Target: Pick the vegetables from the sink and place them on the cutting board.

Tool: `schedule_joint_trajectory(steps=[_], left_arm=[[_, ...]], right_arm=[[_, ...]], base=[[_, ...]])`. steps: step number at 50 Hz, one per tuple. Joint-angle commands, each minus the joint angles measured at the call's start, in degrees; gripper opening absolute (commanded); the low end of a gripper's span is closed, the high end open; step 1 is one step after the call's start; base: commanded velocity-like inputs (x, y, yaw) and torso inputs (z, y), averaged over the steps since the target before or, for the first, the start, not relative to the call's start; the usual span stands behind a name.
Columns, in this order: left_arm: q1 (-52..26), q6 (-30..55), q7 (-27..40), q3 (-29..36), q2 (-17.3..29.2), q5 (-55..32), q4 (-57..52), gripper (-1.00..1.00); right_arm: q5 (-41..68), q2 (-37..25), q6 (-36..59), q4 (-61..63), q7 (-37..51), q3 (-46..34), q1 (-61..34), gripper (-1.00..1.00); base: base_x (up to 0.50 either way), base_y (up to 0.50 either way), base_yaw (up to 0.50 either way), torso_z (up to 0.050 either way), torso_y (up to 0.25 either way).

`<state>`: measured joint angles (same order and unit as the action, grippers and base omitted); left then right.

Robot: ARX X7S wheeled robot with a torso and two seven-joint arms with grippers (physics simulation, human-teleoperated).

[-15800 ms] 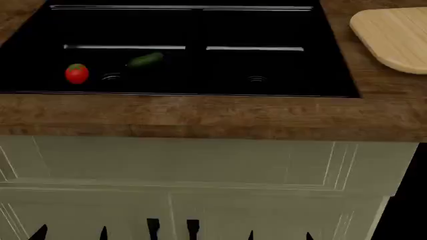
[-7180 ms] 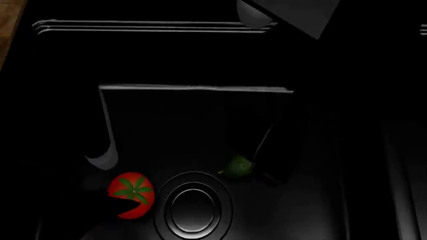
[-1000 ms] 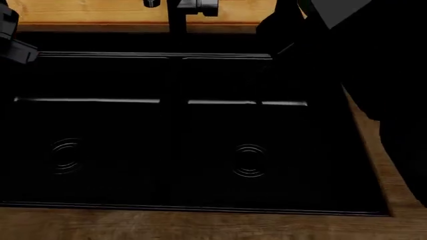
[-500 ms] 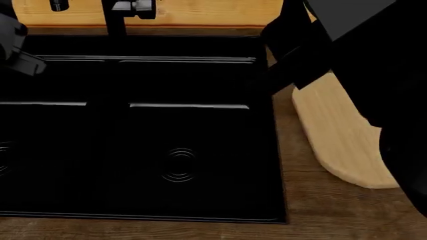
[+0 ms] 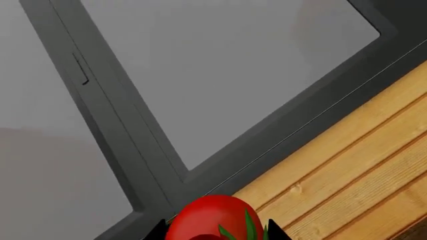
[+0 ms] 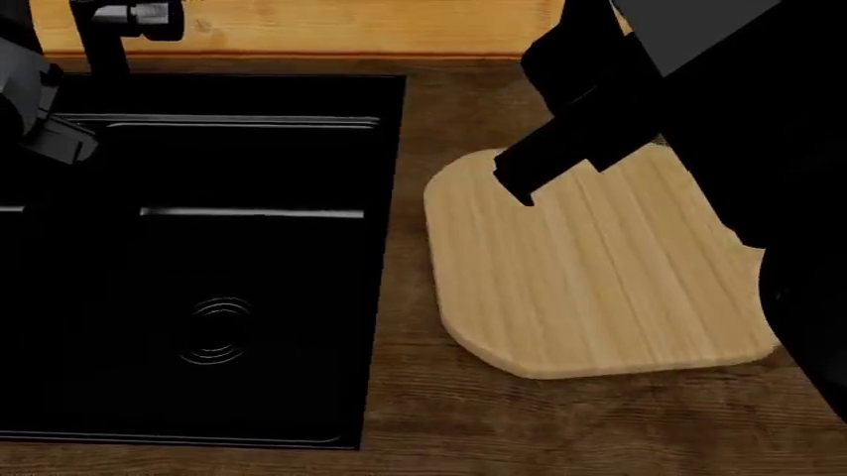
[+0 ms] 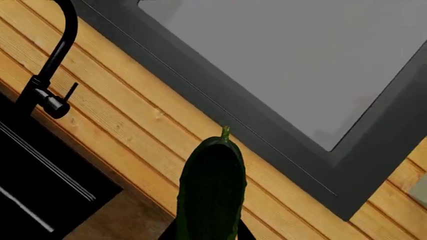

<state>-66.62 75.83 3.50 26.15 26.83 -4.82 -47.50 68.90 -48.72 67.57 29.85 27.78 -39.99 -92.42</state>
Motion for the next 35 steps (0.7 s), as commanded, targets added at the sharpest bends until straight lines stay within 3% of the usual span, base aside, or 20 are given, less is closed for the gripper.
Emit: schedule_joint_trajectory(steps=[1,21,24,35], left_arm=[[0.42,0.59,-1.10,-2.34,-0.92,-0.68,-0.62,-1.00],[1.49,2.09,-0.49,-1.32,-0.66,-0.79,-2.99,-1.00],[1.56,2.61,-0.37,-1.27,-0.72,-0.82,-3.57,-1.00],[1.99,3.18,-0.07,-1.73,-1.24,-0.96,-4.11,-1.00]], right_arm=[[-3.04,0.93,-0.11,0.39,-0.19,2.03,0.74,-1.00],[2.37,3.51,5.60,-1.55,2.01,2.64,-4.87,-1.00],[-0.51,2.92,4.45,-0.09,-0.58,0.91,-5.39,-1.00],[0.04,2.67,3.50,-0.95,0.17,1.53,-4.10,-1.00]], base=[[0.00,-0.50,0.00,0.000,0.000],[0.00,-0.50,0.00,0.000,0.000],[0.00,0.00,0.00,0.000,0.000],[0.45,0.00,0.00,0.000,0.001]])
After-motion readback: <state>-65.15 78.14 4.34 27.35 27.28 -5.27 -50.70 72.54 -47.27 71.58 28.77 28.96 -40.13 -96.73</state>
